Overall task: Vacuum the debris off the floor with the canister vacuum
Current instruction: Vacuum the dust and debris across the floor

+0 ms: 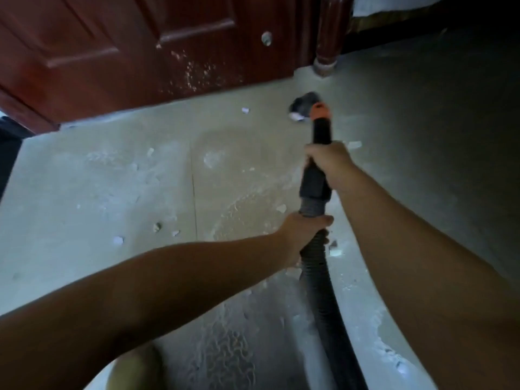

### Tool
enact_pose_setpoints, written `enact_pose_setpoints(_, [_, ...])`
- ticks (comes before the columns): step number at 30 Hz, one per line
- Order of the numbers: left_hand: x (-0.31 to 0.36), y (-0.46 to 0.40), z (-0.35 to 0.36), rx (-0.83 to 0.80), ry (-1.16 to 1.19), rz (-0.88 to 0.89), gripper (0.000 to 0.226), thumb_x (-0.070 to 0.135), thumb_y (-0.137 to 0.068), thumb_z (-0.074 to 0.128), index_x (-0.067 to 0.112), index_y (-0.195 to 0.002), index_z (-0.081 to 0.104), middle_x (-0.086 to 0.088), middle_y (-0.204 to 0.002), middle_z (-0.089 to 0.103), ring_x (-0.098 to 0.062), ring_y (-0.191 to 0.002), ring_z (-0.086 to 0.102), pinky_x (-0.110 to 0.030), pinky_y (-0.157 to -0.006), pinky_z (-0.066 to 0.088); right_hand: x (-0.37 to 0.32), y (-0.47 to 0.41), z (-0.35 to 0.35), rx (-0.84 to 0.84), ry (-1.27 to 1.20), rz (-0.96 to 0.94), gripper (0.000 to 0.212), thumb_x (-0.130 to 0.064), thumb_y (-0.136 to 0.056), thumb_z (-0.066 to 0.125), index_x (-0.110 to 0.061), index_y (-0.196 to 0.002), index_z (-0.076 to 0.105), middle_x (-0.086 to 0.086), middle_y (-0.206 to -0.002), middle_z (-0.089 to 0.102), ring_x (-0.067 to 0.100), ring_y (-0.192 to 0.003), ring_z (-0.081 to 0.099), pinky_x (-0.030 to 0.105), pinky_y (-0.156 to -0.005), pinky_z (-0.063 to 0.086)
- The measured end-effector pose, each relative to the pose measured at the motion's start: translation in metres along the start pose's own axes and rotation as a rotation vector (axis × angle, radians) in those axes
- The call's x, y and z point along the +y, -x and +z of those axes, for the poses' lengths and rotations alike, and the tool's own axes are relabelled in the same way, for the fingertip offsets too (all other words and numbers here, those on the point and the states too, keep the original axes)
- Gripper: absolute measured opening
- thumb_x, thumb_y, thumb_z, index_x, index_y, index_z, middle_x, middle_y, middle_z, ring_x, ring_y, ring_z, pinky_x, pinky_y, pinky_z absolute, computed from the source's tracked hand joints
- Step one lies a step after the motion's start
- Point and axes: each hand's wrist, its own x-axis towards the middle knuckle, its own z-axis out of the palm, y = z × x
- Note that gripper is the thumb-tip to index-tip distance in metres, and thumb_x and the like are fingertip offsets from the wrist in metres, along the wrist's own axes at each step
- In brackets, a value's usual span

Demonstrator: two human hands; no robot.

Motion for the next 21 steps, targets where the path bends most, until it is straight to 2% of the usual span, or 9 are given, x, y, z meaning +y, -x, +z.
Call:
enact_pose_setpoints(2, [0.003, -0.008, -0.005, -0.061, -0.044, 0.045, 0.013, 0.011, -0.087, 0.067, 0.009, -0.082, 0.055, -0.007, -0.067, 0.059, -0.016, -0.051, 0.057, -0.026, -0.052, 0.053, 0.009, -0.007, -0.014, 0.147, -0.088, 0.040, 0.015, -0.018, -0.065, 0.067, -0.009, -0.071, 0.056, 0.009, -0.069, 0.061, 0.025, -0.061, 0.061, 0.038, -0.068, 0.055])
enact_pose_setpoints(4, [0.007, -0.008, -0.008, -0.115, -0.103, 0.088, 0.012, 0.010, -0.087, 0.067, 0.008, -0.083, 0.056, -0.007, -0.067, 0.058, -0.016, -0.051, 0.057, -0.022, -0.046, 0.051, 0.011, 0.000, -0.024, 0.193, -0.140, 0.071, 0.013, -0.018, -0.072, 0.064, -0.013, -0.069, 0.052, 0.003, -0.062, 0.055, 0.017, -0.052, 0.055, 0.032, -0.063, 0.048])
enact_pose_setpoints(6, [0.011, -0.004, -0.004, -0.162, -0.180, 0.108, 0.013, 0.013, -0.086, 0.068, 0.007, -0.086, 0.057, -0.007, -0.068, 0.059, -0.017, -0.053, 0.058, -0.023, -0.048, 0.053, 0.008, 0.006, -0.041, 0.246, -0.134, 0.119, 0.017, -0.017, -0.081, 0.060, -0.015, -0.068, 0.050, 0.001, -0.063, 0.053, 0.015, -0.053, 0.052, 0.029, -0.060, 0.045])
enact_pose_setpoints(9, [0.013, 0.001, 0.015, -0.236, -0.211, 0.098, 0.014, 0.013, -0.087, 0.069, 0.006, -0.087, 0.056, -0.007, -0.069, 0.059, -0.018, -0.054, 0.057, -0.026, -0.054, 0.055, 0.011, 0.011, -0.072, 0.315, -0.144, 0.173, 0.012, -0.019, -0.079, 0.063, -0.015, -0.070, 0.055, 0.003, -0.068, 0.059, 0.017, -0.059, 0.057, 0.031, -0.067, 0.051])
enact_pose_setpoints(11, [0.006, 0.004, 0.026, -0.256, -0.178, 0.059, 0.015, 0.012, -0.088, 0.068, 0.006, -0.086, 0.054, -0.008, -0.069, 0.057, -0.019, -0.054, 0.055, -0.026, -0.052, 0.052, 0.017, 0.015, -0.081, 0.286, -0.186, 0.189, 0.012, -0.017, -0.078, 0.064, -0.013, -0.072, 0.054, 0.005, -0.070, 0.059, 0.019, -0.058, 0.058, 0.034, -0.071, 0.055])
enact_pose_setpoints(15, [-0.025, 0.018, 0.035, -0.159, -0.064, 0.017, 0.017, 0.009, -0.086, 0.067, 0.008, -0.080, 0.051, -0.007, -0.065, 0.055, -0.019, -0.052, 0.053, -0.029, -0.054, 0.051, 0.024, 0.031, -0.063, 0.142, -0.199, 0.143, 0.016, -0.004, -0.083, 0.060, -0.008, -0.071, 0.049, 0.006, -0.062, 0.053, 0.017, -0.047, 0.053, 0.032, -0.061, 0.050])
enact_pose_setpoints(18, [-0.045, 0.027, 0.026, -0.051, 0.007, 0.030, 0.015, 0.009, -0.086, 0.066, 0.007, -0.081, 0.052, -0.007, -0.065, 0.056, -0.019, -0.053, 0.055, -0.032, -0.060, 0.053, 0.021, 0.050, -0.031, -0.026, -0.036, 0.087, 0.008, -0.002, -0.081, 0.060, -0.003, -0.083, 0.053, 0.009, -0.060, 0.057, 0.017, -0.045, 0.055, 0.032, -0.059, 0.051])
enact_pose_setpoints(21, [-0.058, 0.035, 0.014, -0.059, 0.039, 0.027, 0.015, 0.011, -0.085, 0.067, 0.007, -0.083, 0.053, -0.007, -0.067, 0.058, -0.020, -0.058, 0.058, -0.035, -0.070, 0.055, 0.017, 0.071, -0.012, -0.229, 0.167, 0.062, 0.012, -0.006, -0.083, 0.061, -0.004, -0.091, 0.053, 0.007, -0.061, 0.062, 0.019, -0.055, 0.061, 0.030, -0.062, 0.054])
